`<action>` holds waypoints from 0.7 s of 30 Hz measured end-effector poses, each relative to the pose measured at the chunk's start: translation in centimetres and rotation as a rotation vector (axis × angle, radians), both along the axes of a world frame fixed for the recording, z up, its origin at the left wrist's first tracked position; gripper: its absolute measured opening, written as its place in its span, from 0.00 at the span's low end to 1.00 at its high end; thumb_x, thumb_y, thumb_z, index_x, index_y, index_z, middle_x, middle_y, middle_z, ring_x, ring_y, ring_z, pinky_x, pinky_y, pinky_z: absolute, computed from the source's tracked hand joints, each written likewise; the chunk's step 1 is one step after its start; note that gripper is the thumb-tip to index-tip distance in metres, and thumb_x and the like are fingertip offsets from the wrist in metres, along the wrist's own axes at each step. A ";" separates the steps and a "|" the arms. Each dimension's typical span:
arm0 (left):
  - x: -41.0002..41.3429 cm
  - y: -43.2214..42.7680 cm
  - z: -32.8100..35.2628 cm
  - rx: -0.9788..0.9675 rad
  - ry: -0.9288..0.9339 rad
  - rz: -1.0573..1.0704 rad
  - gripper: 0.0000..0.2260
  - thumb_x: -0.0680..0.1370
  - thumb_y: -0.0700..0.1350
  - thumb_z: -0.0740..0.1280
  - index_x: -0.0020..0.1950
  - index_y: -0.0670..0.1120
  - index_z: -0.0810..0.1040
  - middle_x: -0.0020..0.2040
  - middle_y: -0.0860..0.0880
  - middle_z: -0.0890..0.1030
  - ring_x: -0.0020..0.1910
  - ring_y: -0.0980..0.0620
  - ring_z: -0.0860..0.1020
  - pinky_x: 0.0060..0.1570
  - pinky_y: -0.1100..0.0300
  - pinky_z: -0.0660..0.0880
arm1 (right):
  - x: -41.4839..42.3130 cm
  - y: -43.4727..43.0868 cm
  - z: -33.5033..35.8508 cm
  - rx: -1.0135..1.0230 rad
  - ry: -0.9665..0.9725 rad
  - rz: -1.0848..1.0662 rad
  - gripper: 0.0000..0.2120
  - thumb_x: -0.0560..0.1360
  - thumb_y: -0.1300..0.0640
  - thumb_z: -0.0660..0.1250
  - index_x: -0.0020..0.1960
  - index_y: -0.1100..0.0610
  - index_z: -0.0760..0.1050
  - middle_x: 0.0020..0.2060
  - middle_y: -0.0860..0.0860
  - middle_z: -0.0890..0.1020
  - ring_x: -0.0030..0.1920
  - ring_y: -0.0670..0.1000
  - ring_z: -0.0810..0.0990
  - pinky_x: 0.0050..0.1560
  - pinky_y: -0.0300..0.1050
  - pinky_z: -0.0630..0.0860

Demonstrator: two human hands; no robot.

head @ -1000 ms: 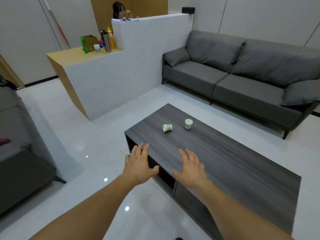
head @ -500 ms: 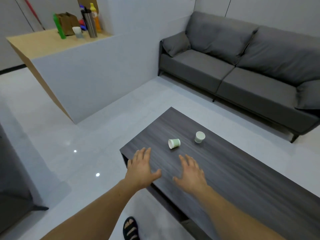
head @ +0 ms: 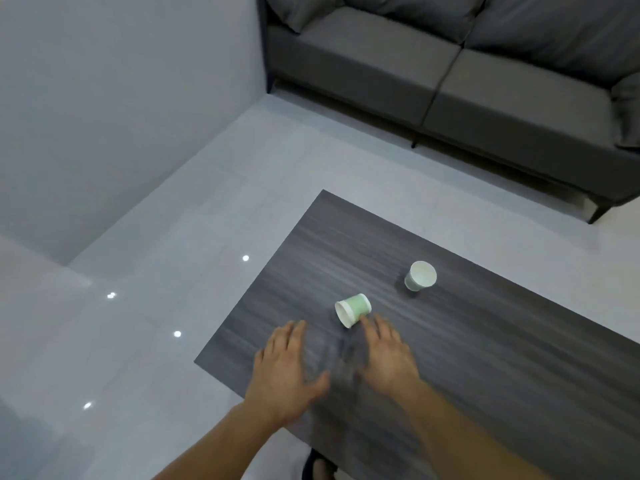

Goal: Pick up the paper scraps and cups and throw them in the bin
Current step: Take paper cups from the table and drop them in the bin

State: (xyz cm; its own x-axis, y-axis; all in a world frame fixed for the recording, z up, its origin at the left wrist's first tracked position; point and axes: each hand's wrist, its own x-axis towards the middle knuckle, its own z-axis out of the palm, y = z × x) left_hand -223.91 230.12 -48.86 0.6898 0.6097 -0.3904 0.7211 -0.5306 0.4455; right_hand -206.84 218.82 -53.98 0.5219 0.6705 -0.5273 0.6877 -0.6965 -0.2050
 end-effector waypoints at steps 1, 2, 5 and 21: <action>1.3 0.9 -1.5 -0.012 -0.005 -0.003 0.41 0.72 0.66 0.62 0.78 0.52 0.48 0.78 0.53 0.52 0.76 0.54 0.51 0.74 0.53 0.54 | 1.4 1.4 -1.6 0.014 -0.008 0.006 0.44 0.73 0.49 0.68 0.79 0.50 0.43 0.78 0.51 0.48 0.78 0.54 0.48 0.72 0.54 0.62; 2.7 1.6 -3.0 -0.029 -0.011 -0.008 0.41 0.72 0.65 0.63 0.78 0.51 0.48 0.78 0.52 0.53 0.76 0.54 0.51 0.74 0.53 0.54 | 2.7 2.6 -3.2 0.032 -0.016 0.014 0.44 0.73 0.52 0.69 0.79 0.50 0.45 0.78 0.50 0.49 0.77 0.55 0.49 0.72 0.54 0.62; 6.6 3.4 -7.2 -0.073 -0.009 -0.036 0.41 0.72 0.62 0.65 0.78 0.48 0.50 0.78 0.50 0.55 0.76 0.52 0.53 0.74 0.53 0.55 | 5.6 5.3 -7.7 0.050 -0.019 0.095 0.44 0.72 0.60 0.67 0.79 0.47 0.45 0.78 0.50 0.49 0.78 0.55 0.48 0.72 0.56 0.60; 17.8 6.6 -12.7 -0.399 -0.158 -0.034 0.36 0.71 0.54 0.72 0.76 0.52 0.60 0.70 0.50 0.66 0.63 0.60 0.67 0.58 0.69 0.63 | 9.7 4.6 -11.5 0.478 0.327 -0.224 0.39 0.64 0.41 0.71 0.72 0.45 0.62 0.67 0.42 0.71 0.66 0.42 0.69 0.65 0.41 0.69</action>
State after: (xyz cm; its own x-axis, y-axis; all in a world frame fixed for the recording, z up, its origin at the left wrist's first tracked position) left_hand -206.08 236.75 -61.59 0.7774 0.4078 -0.4789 0.6124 -0.3167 0.7243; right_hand -197.14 223.38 -65.45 0.5397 0.7647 -0.3520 0.3841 -0.5958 -0.7054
